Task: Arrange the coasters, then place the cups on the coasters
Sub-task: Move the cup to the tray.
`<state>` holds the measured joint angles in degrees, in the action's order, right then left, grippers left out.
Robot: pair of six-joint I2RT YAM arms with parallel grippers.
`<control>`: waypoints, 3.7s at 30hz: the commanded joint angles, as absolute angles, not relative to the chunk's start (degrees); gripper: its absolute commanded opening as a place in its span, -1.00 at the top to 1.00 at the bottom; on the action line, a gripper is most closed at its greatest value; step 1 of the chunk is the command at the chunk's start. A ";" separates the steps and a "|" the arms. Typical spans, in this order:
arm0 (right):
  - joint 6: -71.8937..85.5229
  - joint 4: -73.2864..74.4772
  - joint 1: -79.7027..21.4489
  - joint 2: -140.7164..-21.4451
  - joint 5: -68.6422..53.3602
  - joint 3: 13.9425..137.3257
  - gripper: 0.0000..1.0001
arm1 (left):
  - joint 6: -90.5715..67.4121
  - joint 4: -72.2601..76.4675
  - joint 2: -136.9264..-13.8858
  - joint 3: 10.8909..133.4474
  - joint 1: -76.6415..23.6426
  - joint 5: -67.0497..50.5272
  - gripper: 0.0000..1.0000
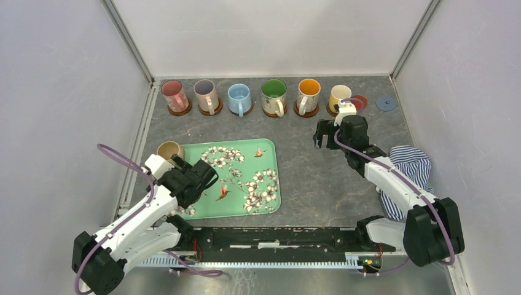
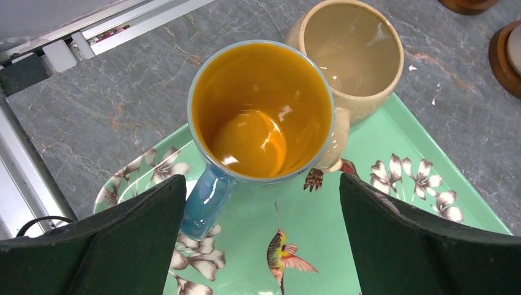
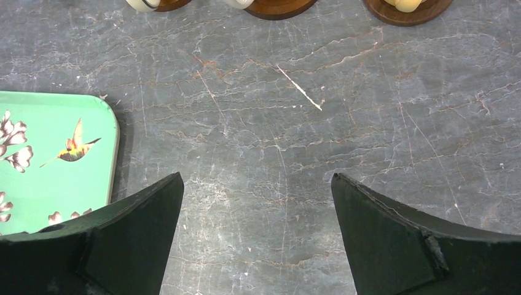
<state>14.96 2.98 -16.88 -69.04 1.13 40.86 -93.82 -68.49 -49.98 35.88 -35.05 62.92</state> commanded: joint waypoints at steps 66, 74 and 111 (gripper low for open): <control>15.40 2.13 -17.91 -65.64 1.49 40.43 -0.96 | -83.31 -40.12 -63.94 41.38 -48.64 34.33 0.96; 15.30 3.71 -18.55 -64.31 1.94 40.91 -0.96 | -78.02 -30.37 -69.05 45.14 -49.30 30.14 0.96; 15.75 8.48 -28.61 -65.09 3.77 43.24 -0.96 | -56.33 -29.43 -73.55 57.00 -49.31 24.77 -0.03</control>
